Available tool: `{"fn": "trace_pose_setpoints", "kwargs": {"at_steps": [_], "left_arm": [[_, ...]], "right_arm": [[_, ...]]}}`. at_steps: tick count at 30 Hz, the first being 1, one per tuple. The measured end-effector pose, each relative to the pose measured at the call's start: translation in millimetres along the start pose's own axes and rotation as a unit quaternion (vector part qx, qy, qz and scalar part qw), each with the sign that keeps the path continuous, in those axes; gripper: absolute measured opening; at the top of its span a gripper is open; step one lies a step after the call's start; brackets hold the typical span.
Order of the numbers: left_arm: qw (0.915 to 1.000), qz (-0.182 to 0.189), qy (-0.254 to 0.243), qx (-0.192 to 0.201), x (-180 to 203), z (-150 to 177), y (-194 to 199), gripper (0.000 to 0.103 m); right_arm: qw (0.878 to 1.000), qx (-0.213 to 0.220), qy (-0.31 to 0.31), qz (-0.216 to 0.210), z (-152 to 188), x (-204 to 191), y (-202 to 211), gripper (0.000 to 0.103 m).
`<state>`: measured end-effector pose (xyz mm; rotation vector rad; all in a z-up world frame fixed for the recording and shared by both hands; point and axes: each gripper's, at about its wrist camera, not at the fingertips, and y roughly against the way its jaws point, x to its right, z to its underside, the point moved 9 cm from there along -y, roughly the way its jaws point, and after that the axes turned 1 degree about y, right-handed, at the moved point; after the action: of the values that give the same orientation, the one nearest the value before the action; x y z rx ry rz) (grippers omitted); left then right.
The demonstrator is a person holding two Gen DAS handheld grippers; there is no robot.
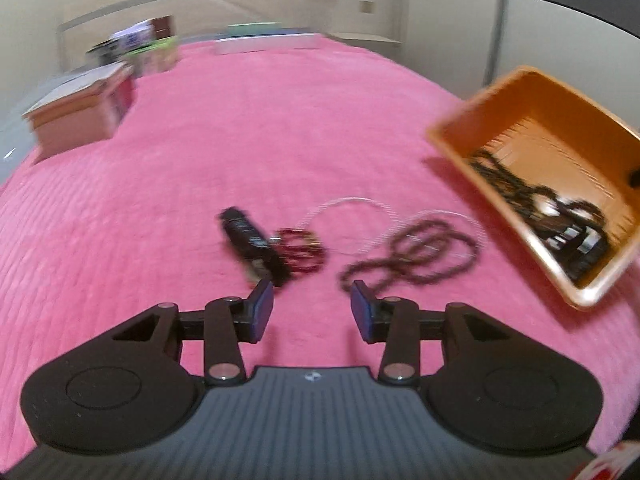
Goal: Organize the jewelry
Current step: 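Grasp the black wristwatch on the bed with the left gripper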
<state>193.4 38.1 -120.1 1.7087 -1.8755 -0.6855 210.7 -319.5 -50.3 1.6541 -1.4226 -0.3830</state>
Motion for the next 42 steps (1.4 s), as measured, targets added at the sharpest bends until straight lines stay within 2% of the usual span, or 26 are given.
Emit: {"fn": "trace_pose_setpoints", "kwargs": {"at_steps": [3, 7, 12, 20, 23, 27, 30, 32, 42], "left_arm": [[0.9994, -0.026, 0.024, 0.004, -13.5, -3.4, -9.8, 0.038], [0.9980, -0.040, 0.047, 0.015, -23.8, -11.9, -21.2, 0.037], [0.9968, -0.034, 0.070, 0.018, -26.8, -20.6, -32.8, 0.035], [0.9982, -0.037, 0.046, 0.014, -32.5, -21.2, -32.8, 0.022], [0.9985, -0.029, 0.047, 0.005, -31.2, -21.2, -35.4, 0.021], [0.9972, -0.013, 0.073, -0.009, -31.1, -21.2, -45.8, 0.022], [0.9970, -0.014, 0.075, -0.012, -30.5, -20.9, -47.9, 0.021], [0.9972, -0.012, 0.074, -0.011, -30.6, -20.9, -44.4, 0.015], [0.9983, -0.035, 0.046, -0.009, -33.6, -20.1, -16.0, 0.014]], "right_arm": [[1.000, -0.002, 0.001, 0.001, 0.4, -0.2, -0.9, 0.005], [1.000, -0.004, 0.003, 0.002, 0.1, -0.4, -2.2, 0.005], [1.000, -0.008, 0.005, 0.004, 1.1, -0.3, -4.3, 0.005], [1.000, -0.010, 0.006, 0.006, 0.6, -0.9, -5.9, 0.004], [1.000, -0.010, 0.008, 0.007, 0.1, -0.6, -6.6, 0.004], [1.000, -0.008, 0.007, 0.006, -0.2, -0.5, -5.4, 0.004], [1.000, -0.008, 0.007, 0.007, 0.2, -0.5, -5.2, 0.004], [1.000, -0.008, 0.006, 0.007, 0.1, -0.5, -5.1, 0.004], [1.000, -0.005, 0.007, 0.006, -0.5, 0.0, -2.7, 0.004]]}}
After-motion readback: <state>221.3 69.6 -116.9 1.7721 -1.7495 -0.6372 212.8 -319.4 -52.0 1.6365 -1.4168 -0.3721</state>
